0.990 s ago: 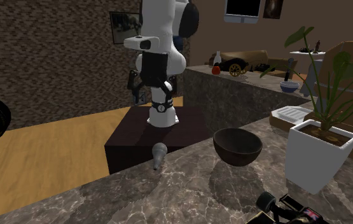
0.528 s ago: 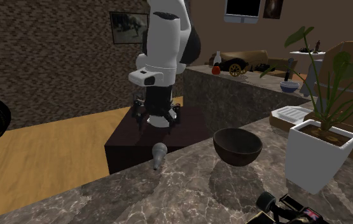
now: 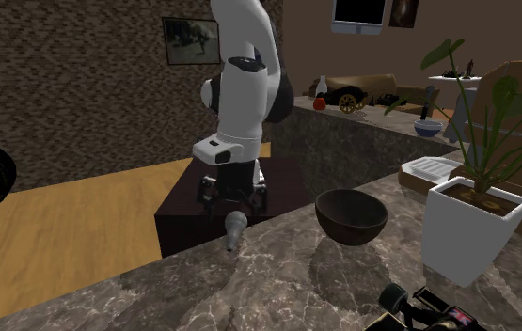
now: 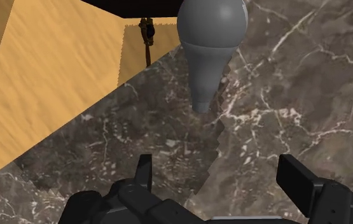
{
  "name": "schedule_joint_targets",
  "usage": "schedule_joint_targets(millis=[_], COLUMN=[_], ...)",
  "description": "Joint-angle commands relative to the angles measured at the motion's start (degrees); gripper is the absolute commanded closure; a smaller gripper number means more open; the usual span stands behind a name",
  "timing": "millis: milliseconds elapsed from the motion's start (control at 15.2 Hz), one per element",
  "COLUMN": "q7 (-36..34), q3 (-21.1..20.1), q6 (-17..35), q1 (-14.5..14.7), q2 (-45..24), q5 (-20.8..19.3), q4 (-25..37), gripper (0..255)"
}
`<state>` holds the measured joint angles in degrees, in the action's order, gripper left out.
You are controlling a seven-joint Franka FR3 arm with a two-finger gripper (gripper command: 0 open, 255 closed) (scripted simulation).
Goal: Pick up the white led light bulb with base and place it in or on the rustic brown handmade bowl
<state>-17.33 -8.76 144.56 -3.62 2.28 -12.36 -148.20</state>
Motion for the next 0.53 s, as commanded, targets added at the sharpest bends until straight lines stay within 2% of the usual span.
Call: schedule_joint_targets(millis=[0, 462], q7=[-0.6, -0.8], q3=[0.2, 0.2], q6=[1.7, 2.2], q1=[-0.3, -0.3], q2=[-1.5, -1.9], q5=[-1.0, -1.3], q4=[-0.2, -0.3], gripper=[0, 0])
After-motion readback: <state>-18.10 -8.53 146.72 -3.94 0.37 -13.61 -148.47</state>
